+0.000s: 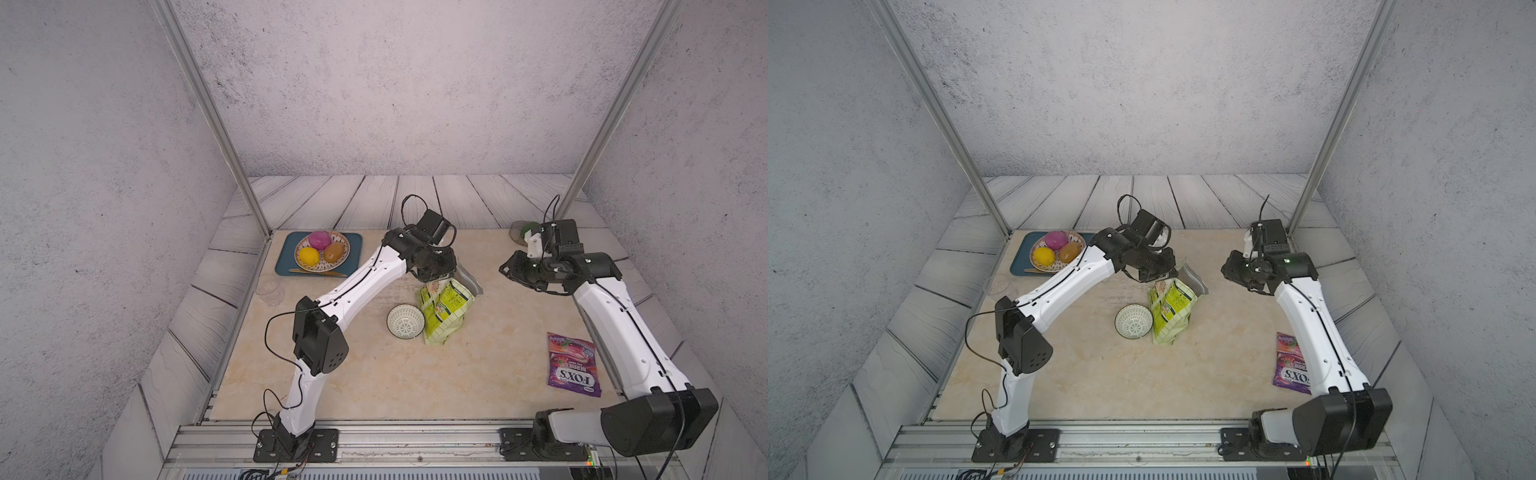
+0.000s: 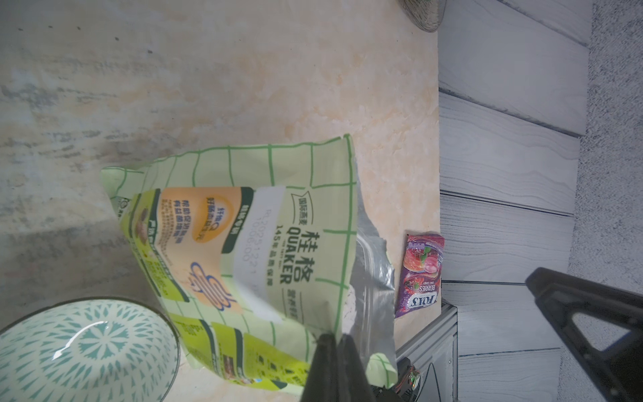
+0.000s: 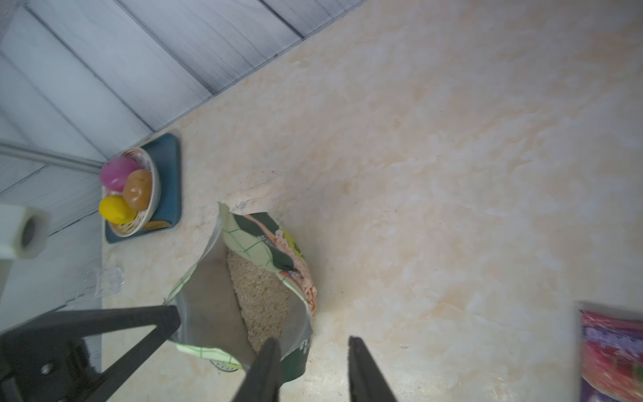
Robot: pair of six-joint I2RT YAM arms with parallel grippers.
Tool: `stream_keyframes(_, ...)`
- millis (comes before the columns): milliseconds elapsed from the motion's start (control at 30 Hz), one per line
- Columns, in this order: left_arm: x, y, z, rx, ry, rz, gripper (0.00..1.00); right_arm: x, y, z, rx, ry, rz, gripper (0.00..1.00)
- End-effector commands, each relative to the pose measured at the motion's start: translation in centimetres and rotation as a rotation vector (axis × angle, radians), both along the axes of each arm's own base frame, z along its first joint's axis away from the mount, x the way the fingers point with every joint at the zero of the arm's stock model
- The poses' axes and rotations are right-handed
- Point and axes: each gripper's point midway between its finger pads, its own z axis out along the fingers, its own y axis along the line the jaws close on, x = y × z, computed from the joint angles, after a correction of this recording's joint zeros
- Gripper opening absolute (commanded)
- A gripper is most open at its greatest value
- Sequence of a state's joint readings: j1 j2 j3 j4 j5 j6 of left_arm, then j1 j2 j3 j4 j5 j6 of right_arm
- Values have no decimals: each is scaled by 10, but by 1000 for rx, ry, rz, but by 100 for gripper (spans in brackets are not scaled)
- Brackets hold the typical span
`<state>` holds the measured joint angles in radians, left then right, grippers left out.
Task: Pour the oats into the breakfast bowl
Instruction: Open the oats bag at the center of the board.
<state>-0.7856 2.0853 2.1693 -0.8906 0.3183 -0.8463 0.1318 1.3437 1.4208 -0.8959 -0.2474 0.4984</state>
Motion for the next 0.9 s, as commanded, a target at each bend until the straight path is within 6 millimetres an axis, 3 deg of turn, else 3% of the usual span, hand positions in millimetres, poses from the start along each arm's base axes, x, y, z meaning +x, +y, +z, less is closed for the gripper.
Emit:
stream_keyframes(0,3,-12,44,-114,-87,-33,0,-9,20,-19,89,70,77,48)
stream_keyframes(267,1,-13,48,-137,-75,-38,0,-5,38,-45,76,137,180,60)
stream_keyframes(367,1,-13,51,-147,-73,-39,0,-3,46,-61,-8,155,219,61)
stream_keyframes(533,1,-13,54,-157,-72,-37,0,5,32,-91,-153,222,174,59)
stream_keyframes(600,1,-12,54,-158,-70,-34,0,11,23,-91,-211,227,158,51)
stream_keyframes(667,3,-9,56,-156,-72,-26,0,19,16,-81,-260,216,140,12)
stream_keyframes(700,4,-7,56,-152,-74,-22,0,24,15,-70,-273,195,133,0)
stream_keyframes(867,12,17,49,-64,-88,42,0,47,8,-12,-294,27,68,0)
